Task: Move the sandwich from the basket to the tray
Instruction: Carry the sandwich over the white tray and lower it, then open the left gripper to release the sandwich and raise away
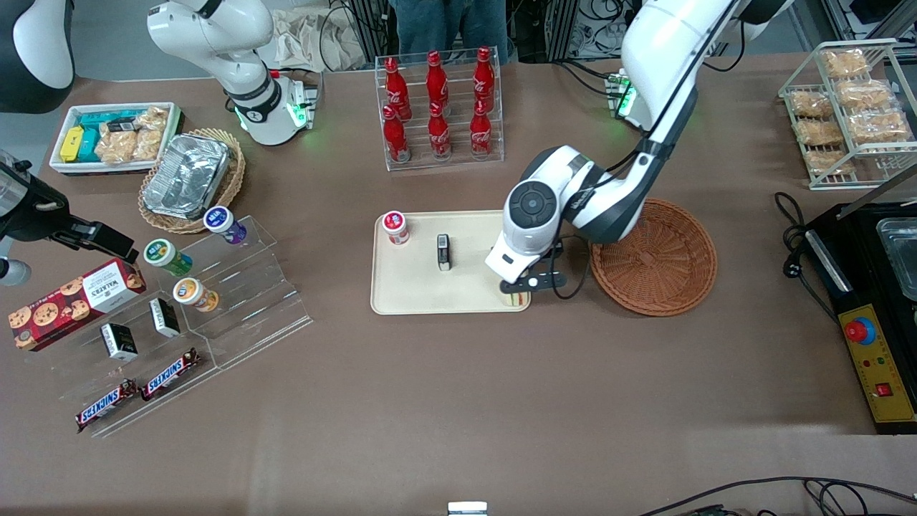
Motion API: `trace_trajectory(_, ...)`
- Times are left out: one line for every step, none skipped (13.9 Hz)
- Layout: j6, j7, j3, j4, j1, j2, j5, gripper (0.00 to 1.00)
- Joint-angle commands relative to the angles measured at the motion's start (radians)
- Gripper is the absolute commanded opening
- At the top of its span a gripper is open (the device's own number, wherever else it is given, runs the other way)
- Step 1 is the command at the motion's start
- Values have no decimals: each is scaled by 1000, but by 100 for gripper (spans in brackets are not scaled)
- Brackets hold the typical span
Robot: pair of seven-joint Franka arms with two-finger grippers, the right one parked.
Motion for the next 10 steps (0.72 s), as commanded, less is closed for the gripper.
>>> trace_trajectory(-163, 95, -7, -24, 72, -140, -13, 99)
trace_trajectory(-214, 154, -6, -22, 109, -168, -46, 99)
trace_trajectory(-246, 215, -6, -22, 153, -191, -54, 99)
trace_trajectory(-280, 278, -6, -22, 189, -218, -56, 99)
trace_trajectory(-311, 338, -4, -19, 225, -249, -51, 99)
trace_trajectory(-346, 396, -4, -19, 262, -287, -45, 99)
trace_trajectory(-389, 462, -3, -18, 296, -329, -44, 99)
trace_trajectory(-424, 535, 2, -18, 322, -369, -36, 99)
trace_trajectory(-447, 594, 2, -18, 347, -401, -13, 99)
trace_trajectory(-467, 634, 0, -18, 374, -430, 17, 99)
